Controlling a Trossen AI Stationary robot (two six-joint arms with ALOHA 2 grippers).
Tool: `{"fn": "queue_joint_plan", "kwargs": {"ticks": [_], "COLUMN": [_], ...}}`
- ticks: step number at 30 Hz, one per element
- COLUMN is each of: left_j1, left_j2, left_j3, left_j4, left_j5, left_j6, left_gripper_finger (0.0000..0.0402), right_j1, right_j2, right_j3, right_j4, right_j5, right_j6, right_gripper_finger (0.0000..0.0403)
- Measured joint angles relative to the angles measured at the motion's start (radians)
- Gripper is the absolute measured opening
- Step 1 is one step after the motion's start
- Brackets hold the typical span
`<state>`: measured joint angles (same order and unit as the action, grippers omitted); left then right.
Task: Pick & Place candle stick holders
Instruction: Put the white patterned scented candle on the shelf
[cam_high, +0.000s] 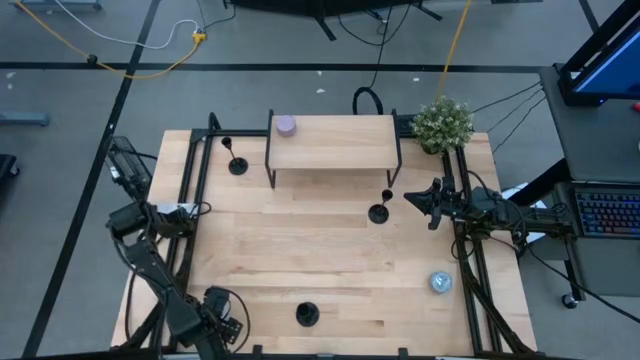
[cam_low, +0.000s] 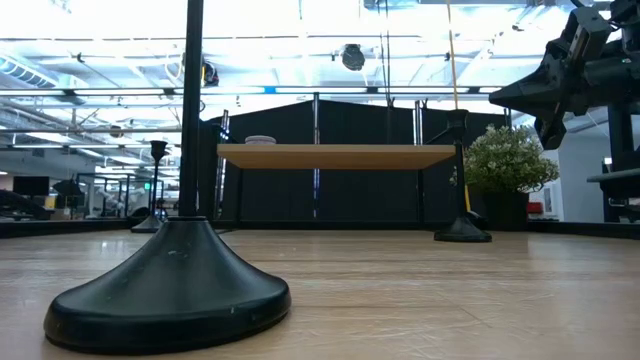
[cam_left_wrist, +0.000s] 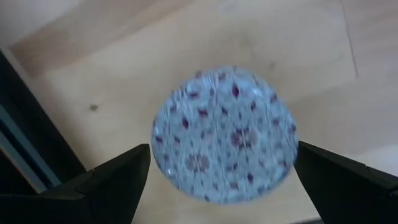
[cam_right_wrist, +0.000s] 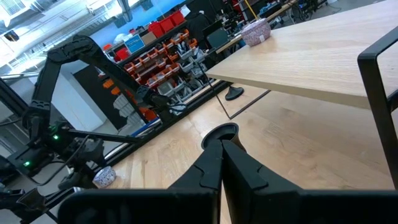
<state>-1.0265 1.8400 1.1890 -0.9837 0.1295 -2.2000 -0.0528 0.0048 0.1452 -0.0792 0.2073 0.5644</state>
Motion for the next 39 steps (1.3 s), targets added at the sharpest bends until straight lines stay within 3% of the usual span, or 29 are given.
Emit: {"fn": "queue_joint_plan", "kwargs": {"ticks": [11, 25, 33, 39], "left_j1": [0.053, 0.06, 0.066, 0.082], "left_j2": [0.0, -0.004, -0.002, -0.002], "left_j3": [-0.045, -0.081, -0.081, -0.082], "left_j4": [0.074, 0.131, 0.138, 0.137], "left_j5": [-0.043, -0.006, 0.009, 0.021], "left_j6": [0.124, 0.131, 0.133, 0.15], "left_gripper_finger": [0.0392, 0.0389, 0.0299, 0.0297], "right_j1": [0.0, 0.0, 0.0, 0.0], "right_j2": [0.0, 0.0, 0.0, 0.0], "right_j3": [0.0, 0.0, 0.0, 0.0], "right_j4": [0.0, 0.0, 0.0, 0.0], "right_j5": [0.0, 0.0, 0.0, 0.0], "right_j6": [0.0, 0.0, 0.0, 0.0], "right_gripper_finger": [0.0, 0.0, 0.0, 0.0]}}
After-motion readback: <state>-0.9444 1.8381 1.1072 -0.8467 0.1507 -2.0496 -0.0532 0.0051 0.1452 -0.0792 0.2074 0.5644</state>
